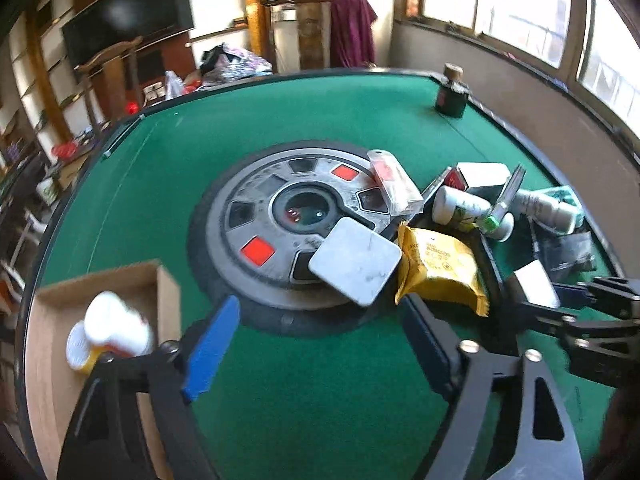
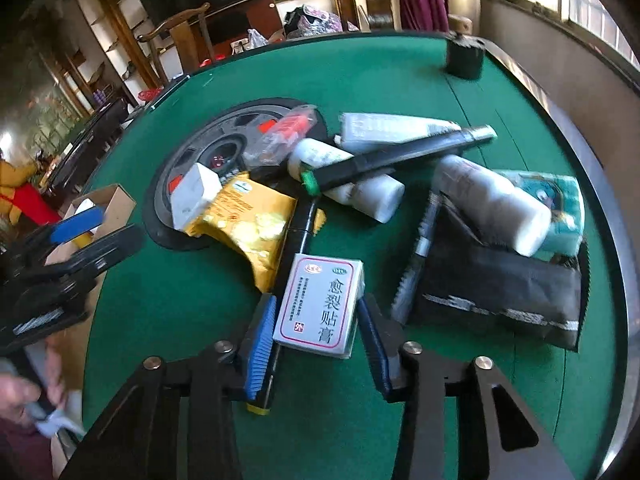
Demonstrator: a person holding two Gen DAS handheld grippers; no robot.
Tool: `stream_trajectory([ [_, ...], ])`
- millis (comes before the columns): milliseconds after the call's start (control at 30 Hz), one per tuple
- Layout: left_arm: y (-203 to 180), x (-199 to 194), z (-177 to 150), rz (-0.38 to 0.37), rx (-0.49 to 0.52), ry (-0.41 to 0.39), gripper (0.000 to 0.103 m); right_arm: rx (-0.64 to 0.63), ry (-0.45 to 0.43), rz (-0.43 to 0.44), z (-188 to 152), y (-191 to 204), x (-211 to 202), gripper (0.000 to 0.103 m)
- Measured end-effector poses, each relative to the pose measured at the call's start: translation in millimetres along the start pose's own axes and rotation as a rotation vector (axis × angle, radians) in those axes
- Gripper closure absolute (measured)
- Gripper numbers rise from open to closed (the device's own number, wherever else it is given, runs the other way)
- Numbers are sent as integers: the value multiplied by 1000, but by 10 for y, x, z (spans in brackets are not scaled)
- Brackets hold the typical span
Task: Organize objects
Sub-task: 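Grasp the white marble square box with the left tool while the right tool grasps the white medicine box, then carry both boxes into the cardboard tray and open both tools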
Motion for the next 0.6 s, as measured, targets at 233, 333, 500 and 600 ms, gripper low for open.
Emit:
stream_trajectory([
  [233,-146,374,70,-17,86,40,32,49,30,40,-130,-154,-2,61],
  [333,-191,431,115,-72,79,44,42,40,31,33,-122,-153,4,60],
  [500,-207,448,95,-72,63,41,51,32,23,20,-116,-138,7,59],
  [600,-186,369,60,-84,39,30,53,48,21,41,-116,-165,0,59],
])
Point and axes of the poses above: each gripper's, at about its wrist camera, not at the fingertips, and x roughly the way its jaws point, y to its left, z to its top, the point moved 10 cm from there along x, roughly the way its jaws point, and after that the axes turned 2 degrees about y, right-handed, at the moved point
